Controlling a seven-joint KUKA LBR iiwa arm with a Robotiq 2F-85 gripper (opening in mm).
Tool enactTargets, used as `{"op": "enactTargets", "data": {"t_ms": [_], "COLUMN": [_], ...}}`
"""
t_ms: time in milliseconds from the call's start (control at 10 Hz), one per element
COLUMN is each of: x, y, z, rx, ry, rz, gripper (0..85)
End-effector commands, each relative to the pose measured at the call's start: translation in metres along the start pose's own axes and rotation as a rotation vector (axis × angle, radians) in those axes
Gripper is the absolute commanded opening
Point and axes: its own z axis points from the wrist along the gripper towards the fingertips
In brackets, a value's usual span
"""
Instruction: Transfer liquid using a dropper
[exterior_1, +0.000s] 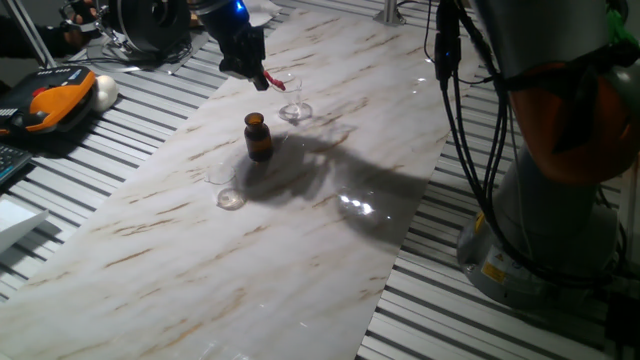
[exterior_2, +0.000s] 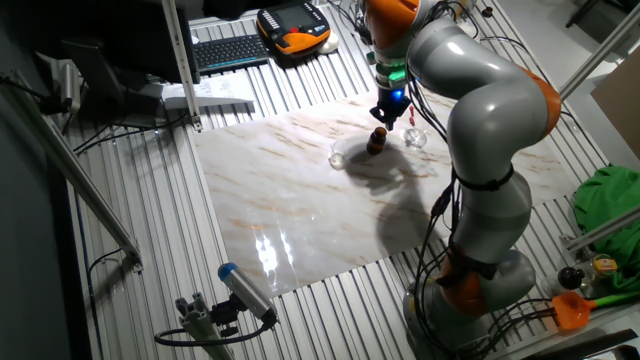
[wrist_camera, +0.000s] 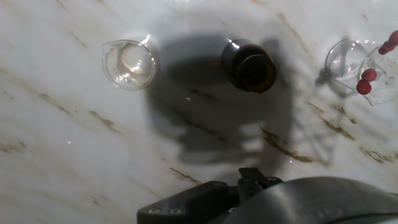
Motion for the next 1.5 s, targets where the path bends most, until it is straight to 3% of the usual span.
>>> {"op": "enactTargets", "data": {"t_ms": [0,100,200,300,500,600,700,800,900,1000,1100,1200,1300,1400], "x": [0.000,0.000,0.000,0.000,0.000,0.000,0.000,0.000,0.000,0.000,0.000,0.000,-0.006,-0.013], "y": [0.000,0.000,0.000,0.000,0.000,0.000,0.000,0.000,0.000,0.000,0.000,0.000,-0.007,-0.014], "z": [0.000,0.000,0.000,0.000,0.000,0.000,0.000,0.000,0.000,0.000,0.000,0.000,-0.004,-0.009], "rx": [-0.003,-0.005,-0.009,0.044,0.118,0.105,0.111,0.122,0.111,0.136,0.118,0.121,0.133,0.153], "ry": [-0.033,-0.149,-0.165,-0.157,-0.158,-0.174,-0.224,-0.253,-0.271,-0.268,-0.264,-0.252,-0.234,-0.230], "rz": [0.006,-0.012,-0.015,0.006,0.074,0.106,0.130,0.152,0.166,0.146,0.140,0.118,0.113,0.113], "gripper": [0.0,0.0,0.0,0.0,0.0,0.0,0.0,0.0,0.0,0.0,0.0,0.0,0.0,17.0]}}
